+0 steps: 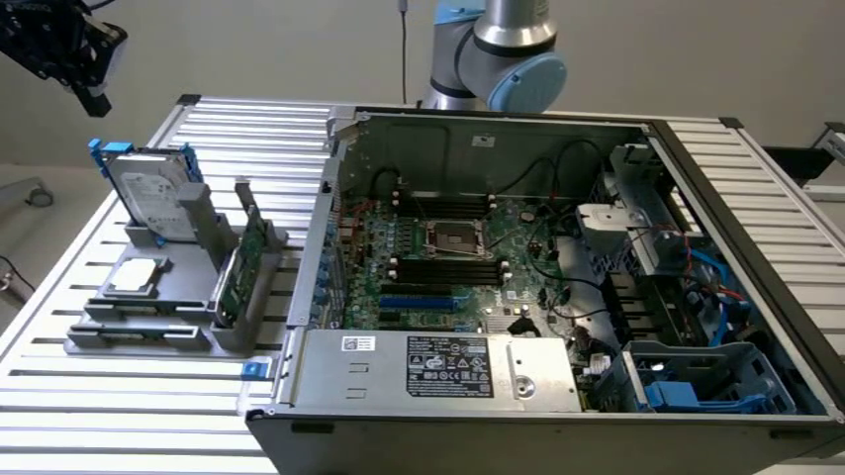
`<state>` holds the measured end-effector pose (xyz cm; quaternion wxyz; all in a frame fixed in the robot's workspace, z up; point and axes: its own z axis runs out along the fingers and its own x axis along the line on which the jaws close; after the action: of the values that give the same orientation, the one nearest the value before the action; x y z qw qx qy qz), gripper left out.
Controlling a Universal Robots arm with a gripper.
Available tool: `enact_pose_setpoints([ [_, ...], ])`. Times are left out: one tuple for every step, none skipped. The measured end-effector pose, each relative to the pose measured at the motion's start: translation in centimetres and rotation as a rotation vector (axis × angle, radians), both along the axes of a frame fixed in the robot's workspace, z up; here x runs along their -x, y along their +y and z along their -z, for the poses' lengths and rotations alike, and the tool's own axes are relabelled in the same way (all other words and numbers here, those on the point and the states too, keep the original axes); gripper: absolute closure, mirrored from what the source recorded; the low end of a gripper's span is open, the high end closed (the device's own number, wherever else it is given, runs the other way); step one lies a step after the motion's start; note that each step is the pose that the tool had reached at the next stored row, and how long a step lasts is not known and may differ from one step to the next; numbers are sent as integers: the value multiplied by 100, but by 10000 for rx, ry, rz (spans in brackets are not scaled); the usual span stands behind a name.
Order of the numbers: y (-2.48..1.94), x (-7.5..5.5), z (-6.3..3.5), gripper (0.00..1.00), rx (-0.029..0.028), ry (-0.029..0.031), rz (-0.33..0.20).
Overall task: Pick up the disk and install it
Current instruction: 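Reach for the disk, then pick up the disk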
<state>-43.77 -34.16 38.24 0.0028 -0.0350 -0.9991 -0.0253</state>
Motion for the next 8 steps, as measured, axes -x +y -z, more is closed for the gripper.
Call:
enact_pose_setpoints([
  [0,0,0,89,0,0,1],
  [0,0,0,89,0,0,0],
  [0,0,0,89,0,0,0],
  [0,0,0,89,0,0,0],
  [0,0,0,89,0,1,1],
  [0,0,0,89,0,0,0],
  [0,0,0,89,0,0,1],
  [0,0,0,89,0,0,1],
])
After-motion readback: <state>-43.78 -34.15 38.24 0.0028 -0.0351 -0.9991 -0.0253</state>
